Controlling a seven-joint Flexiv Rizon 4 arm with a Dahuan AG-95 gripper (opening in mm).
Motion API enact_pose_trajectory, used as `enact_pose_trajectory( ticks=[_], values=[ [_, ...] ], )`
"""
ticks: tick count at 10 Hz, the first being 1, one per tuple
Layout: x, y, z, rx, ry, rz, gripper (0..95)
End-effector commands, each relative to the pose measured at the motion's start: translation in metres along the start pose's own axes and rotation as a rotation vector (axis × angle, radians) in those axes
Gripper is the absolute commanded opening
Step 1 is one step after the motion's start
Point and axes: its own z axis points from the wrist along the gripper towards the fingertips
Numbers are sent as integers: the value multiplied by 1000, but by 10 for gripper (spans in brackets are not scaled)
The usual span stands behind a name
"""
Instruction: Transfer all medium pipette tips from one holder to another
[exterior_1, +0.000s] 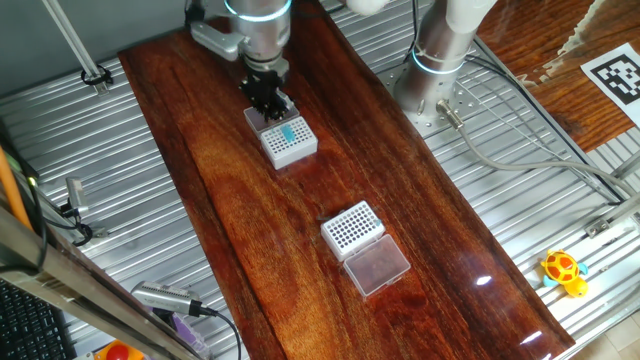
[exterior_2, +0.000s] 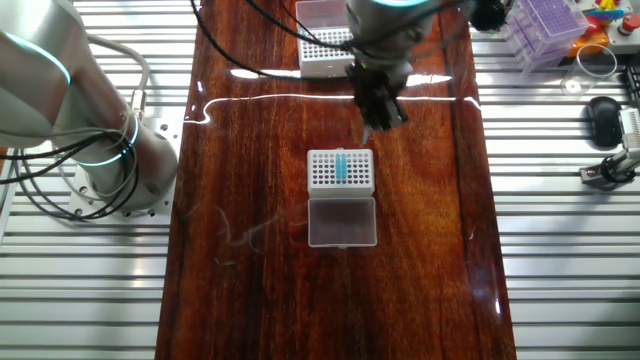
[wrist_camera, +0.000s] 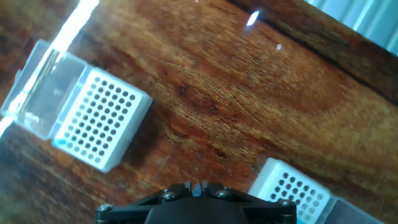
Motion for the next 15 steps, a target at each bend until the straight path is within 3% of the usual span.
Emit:
enact_pose_trajectory(
  ticks=[1,5,9,15],
  values=[
    [9,-10,8,-13,-25,-61,0],
    [24,-20,17,-13,-48,-56,0],
    [30,-18,32,-9,-56,-41,0],
    [36,-13,41,-1,-64,-39,0]
  ],
)
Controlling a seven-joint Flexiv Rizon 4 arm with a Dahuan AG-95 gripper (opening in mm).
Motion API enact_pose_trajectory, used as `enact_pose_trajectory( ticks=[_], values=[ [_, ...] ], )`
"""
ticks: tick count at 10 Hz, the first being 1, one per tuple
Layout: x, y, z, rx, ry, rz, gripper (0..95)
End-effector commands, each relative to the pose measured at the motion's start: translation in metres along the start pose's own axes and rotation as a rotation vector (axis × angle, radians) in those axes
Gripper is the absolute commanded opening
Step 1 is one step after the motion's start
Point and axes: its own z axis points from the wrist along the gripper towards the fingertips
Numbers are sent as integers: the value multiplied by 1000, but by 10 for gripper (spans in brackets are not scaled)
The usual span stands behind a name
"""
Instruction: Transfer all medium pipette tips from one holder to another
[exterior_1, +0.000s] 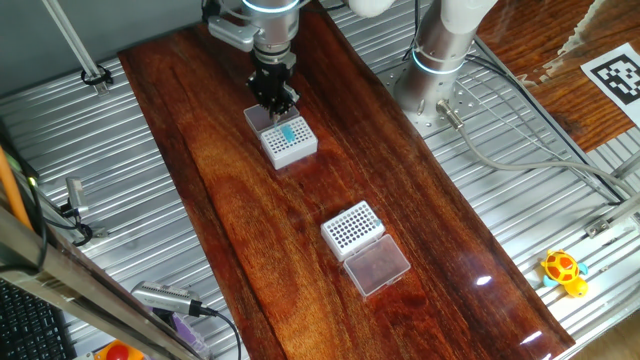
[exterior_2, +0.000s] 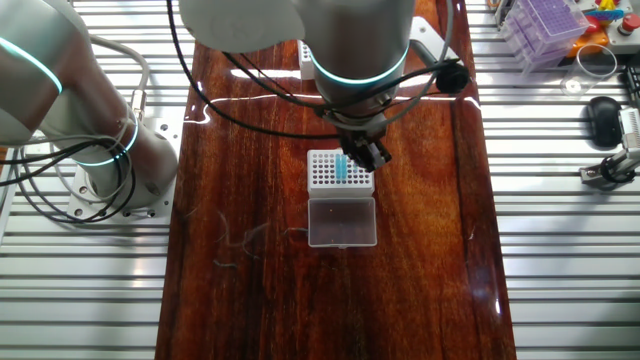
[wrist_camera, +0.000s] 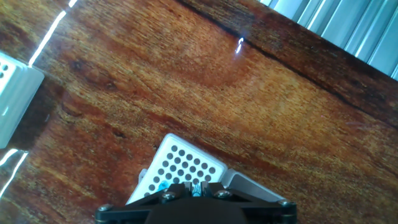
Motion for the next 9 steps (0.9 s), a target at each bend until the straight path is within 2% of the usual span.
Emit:
enact_pose_trajectory(
  ticks=[1,9],
  values=[
    [0,0,3,3,-2,1,0],
    [8,6,8,8,-7,0,0]
  ],
)
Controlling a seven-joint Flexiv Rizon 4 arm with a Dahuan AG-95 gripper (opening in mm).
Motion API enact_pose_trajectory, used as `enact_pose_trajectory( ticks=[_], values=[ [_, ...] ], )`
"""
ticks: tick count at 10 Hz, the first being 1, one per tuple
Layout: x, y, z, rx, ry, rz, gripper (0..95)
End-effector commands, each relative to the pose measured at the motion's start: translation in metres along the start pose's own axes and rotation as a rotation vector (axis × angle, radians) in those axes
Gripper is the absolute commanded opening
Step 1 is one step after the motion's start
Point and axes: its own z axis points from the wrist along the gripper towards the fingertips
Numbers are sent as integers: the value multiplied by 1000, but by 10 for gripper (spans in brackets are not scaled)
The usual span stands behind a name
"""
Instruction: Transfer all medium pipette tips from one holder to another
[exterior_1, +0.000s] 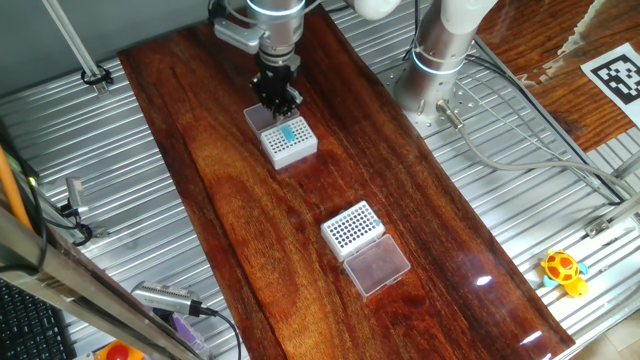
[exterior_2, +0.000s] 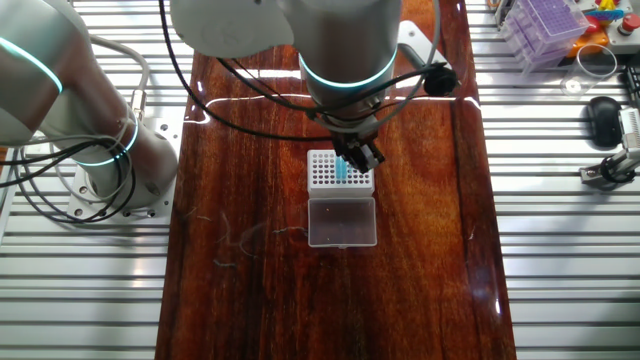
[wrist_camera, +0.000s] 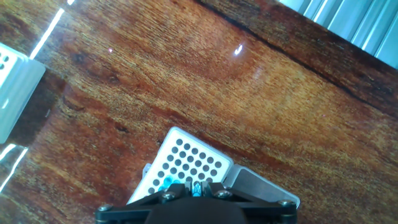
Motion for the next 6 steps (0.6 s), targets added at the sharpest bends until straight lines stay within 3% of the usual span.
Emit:
enact_pose_trajectory(
  ticks=[1,6],
  values=[
    [0,0,1,2,-2,3,0],
    [0,1,6,7,-7,7,0]
  ],
)
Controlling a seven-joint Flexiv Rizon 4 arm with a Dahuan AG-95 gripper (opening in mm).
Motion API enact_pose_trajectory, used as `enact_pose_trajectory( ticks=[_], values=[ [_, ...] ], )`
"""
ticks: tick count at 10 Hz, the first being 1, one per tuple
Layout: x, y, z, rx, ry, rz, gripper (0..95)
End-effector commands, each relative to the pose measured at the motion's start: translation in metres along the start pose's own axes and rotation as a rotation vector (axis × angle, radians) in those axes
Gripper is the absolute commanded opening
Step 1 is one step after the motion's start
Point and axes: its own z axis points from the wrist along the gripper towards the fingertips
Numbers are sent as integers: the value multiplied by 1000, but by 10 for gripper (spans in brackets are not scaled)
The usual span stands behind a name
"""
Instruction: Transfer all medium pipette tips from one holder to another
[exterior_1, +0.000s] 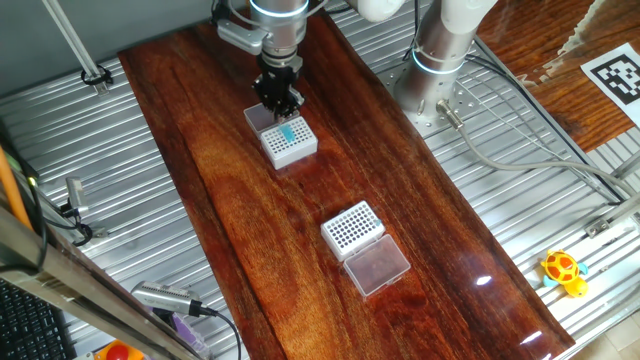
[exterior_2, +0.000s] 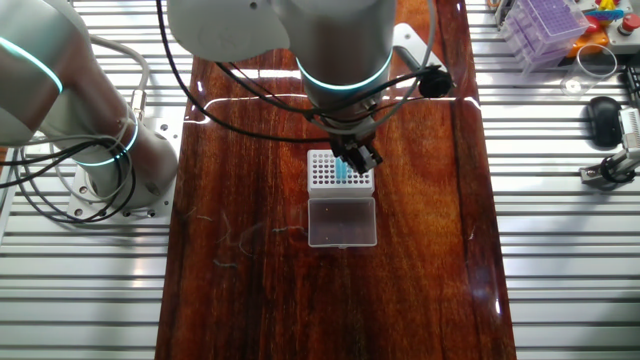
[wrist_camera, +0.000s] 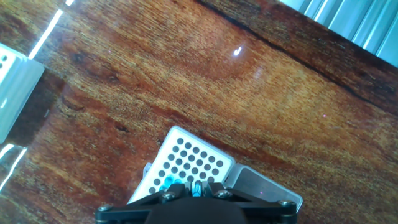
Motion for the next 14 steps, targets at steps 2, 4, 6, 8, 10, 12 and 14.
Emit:
enact_pose_trajectory(
  ticks=[2,4,6,8,10,12,14],
  values=[
    [0,1,3,4,-6,1,0],
    [-1,1,6,7,-9,3,0],
    [-1,1,6,11,-7,-1,190],
    [-1,1,5,10,-10,3,190],
    [0,1,5,11,-11,3,190],
    [0,1,4,11,-12,3,190],
    [-1,1,1,6,-8,27,0]
  ],
)
